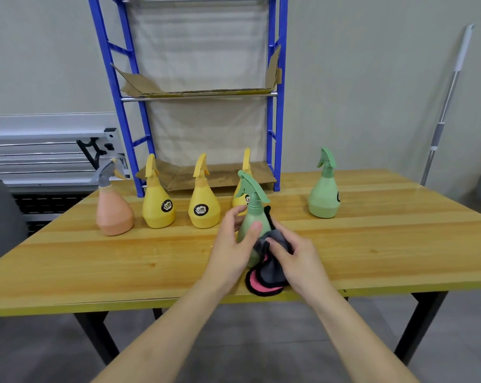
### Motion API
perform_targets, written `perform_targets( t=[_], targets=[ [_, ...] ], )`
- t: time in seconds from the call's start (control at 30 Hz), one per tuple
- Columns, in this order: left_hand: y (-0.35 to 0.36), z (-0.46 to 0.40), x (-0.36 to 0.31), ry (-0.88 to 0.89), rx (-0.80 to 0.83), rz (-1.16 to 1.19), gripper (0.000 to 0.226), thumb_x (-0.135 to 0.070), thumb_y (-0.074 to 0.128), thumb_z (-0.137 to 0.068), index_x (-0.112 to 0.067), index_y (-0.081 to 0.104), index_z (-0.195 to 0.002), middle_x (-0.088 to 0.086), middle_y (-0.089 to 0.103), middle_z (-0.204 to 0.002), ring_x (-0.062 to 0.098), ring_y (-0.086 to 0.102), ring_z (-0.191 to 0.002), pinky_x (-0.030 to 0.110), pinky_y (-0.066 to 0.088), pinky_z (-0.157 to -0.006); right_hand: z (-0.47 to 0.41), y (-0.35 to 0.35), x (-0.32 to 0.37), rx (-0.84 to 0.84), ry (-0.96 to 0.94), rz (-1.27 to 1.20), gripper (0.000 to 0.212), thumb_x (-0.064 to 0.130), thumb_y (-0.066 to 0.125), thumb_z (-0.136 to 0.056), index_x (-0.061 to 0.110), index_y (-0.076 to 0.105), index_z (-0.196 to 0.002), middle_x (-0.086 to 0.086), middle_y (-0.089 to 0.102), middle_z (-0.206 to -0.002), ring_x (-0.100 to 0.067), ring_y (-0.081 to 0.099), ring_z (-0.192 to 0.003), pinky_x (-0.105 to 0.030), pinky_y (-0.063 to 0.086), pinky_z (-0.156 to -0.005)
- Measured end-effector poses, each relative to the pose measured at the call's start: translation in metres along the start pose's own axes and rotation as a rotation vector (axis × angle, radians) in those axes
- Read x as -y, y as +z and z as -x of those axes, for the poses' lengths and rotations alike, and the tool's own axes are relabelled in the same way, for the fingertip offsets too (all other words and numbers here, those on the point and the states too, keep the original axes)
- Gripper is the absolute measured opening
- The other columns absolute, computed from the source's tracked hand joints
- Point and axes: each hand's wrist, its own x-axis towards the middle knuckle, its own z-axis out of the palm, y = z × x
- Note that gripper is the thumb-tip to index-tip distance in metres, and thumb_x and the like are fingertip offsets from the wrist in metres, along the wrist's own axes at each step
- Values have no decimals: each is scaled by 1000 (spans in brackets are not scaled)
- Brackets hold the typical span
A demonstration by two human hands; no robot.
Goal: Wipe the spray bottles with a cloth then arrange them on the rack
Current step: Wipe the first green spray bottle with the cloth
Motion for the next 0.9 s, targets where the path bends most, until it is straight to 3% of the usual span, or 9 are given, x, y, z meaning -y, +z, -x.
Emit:
perform_targets(
  t=[0.17, 0.27, 0.37, 0.43, 0.57, 0.73, 0.83, 0.9],
  targets=[
    [-6, -9, -2, -47, 22, -26, 34, -23, 64, -100, -29, 53, -131, -13, 63, -129, 7, 57, -122, 35, 49, -107, -11, -1, 11, 10, 38, 19, 47, 24, 67, -98, 25, 57, -145, 23, 68, -123, 14, 58, -115, -22, 48, -107],
    [-7, -14, 1, -51, 10, -132, 32, -34, 61, -98, -51, 53, -124, -10, 58, -128, 14, 54, -124, 45, 47, -108, -23, -1, 14, 28, 12, 13, 46, 27, 67, -99, 29, 59, -144, 16, 70, -127, 2, 63, -119, -34, 49, -109],
    [-8, -18, 2, -64, 33, -220, 36, -35, 59, -100, -65, 46, -113, -4, 49, -119, 21, 53, -114, 49, 47, -106, -27, -4, 14, 88, -13, 44, 50, 31, 66, -99, 33, 54, -147, 18, 69, -130, 0, 61, -122, -35, 48, -110],
    [-10, -19, 4, -58, 53, -249, 37, -35, 61, -99, -58, 46, -124, -5, 49, -118, 19, 53, -113, 47, 47, -107, -27, -9, 10, 151, -26, 98, 52, 31, 66, -98, 35, 52, -148, 20, 69, -128, 1, 62, -121, -34, 49, -108],
    [-15, -19, 3, -9, 102, -380, 66, -42, 69, -92, -42, 40, -150, -9, 49, -121, 13, 54, -116, 35, 49, -102, -30, -25, 3, 259, 16, 208, 56, 35, 70, -95, 38, 52, -147, 23, 69, -126, 3, 62, -120, -34, 48, -110],
    [-22, -28, -6, -5, 137, -506, 75, -46, 74, -87, -43, 37, -152, -11, 52, -119, 7, 58, -106, 25, 49, -84, -34, -35, 4, 330, 44, 331, 57, 37, 74, -91, 40, 54, -145, 24, 69, -125, 4, 61, -118, -28, 48, -107],
    [-20, -25, -8, -8, 139, -522, 78, -45, 71, -90, -41, 31, -157, -9, 52, -125, 9, 58, -112, 33, 52, -94, -32, -35, 0, 320, 50, 380, 53, 36, 76, -89, 39, 59, -139, 22, 72, -119, 3, 63, -112, -24, 50, -99],
    [-18, -25, -9, -13, 139, -541, 79, -43, 69, -93, -38, 26, -160, -6, 51, -132, 12, 57, -118, 37, 51, -101, -29, -30, -5, 257, 58, 486, 56, 41, 77, -87, 36, 58, -140, 16, 72, -121, -7, 64, -113, -29, 51, -98]
  ],
)
